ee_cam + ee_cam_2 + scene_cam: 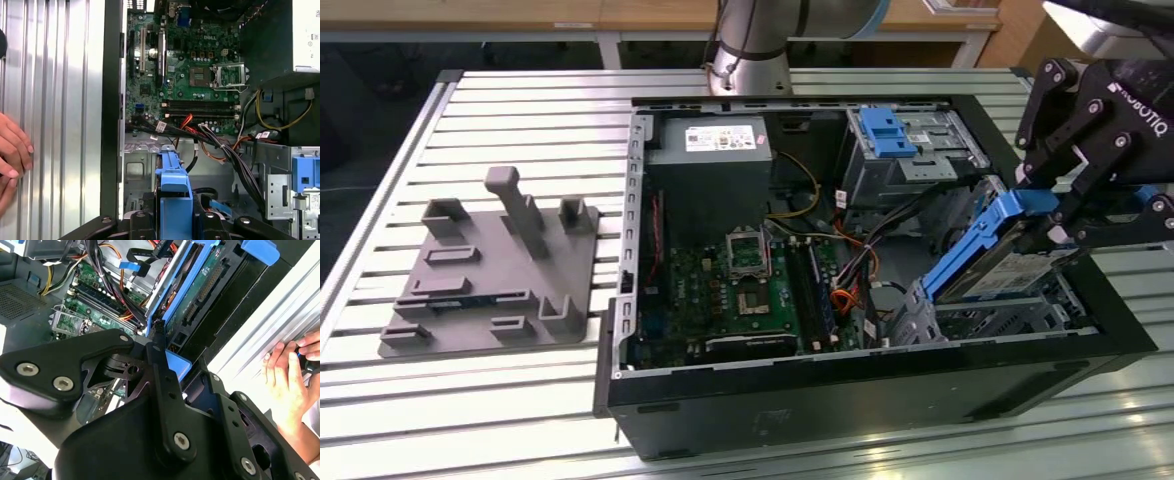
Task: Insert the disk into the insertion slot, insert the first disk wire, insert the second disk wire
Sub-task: 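Insert the disk into the insertion slot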
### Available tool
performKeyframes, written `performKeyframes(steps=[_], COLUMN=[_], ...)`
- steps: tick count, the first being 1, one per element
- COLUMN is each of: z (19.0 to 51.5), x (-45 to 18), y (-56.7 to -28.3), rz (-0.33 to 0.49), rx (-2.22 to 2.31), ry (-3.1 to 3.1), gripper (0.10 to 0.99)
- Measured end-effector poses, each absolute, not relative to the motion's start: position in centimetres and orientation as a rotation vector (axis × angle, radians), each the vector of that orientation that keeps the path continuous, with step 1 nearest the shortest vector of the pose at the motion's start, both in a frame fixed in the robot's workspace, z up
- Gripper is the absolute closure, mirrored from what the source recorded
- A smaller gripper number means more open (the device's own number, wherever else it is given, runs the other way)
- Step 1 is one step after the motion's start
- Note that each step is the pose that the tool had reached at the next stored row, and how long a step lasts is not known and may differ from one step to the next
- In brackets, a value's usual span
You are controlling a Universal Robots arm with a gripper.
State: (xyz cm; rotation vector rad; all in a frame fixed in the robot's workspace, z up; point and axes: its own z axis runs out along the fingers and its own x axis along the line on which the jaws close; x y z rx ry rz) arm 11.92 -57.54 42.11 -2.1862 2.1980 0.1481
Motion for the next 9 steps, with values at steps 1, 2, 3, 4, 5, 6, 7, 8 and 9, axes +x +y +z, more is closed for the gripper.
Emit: performKeyframes(steps=[1,2,3,4,5,6,7,8,9], z=[41.9,41.8,41.6,41.4,41.2,41.0,40.8,40.7,40.5], x=[11.9,11.9,11.9,11.9,11.9,11.9,11.9,11.9,11.9], y=[-57.5,-57.5,-57.5,-57.5,-57.6,-57.6,-57.6,-57.6,-57.6], rz=[0.148,0.148,0.148,0.148,0.148,0.148,0.148,0.148,0.148], rx=[-2.186,-2.186,-2.186,-2.186,-2.186,-2.186,-2.186,-2.186,-2.186], ry=[2.198,2.198,2.198,2.198,2.198,2.198,2.198,2.198,2.198], gripper=[0.722,0.722,0.722,0.722,0.722,0.722,0.722,0.722,0.722])
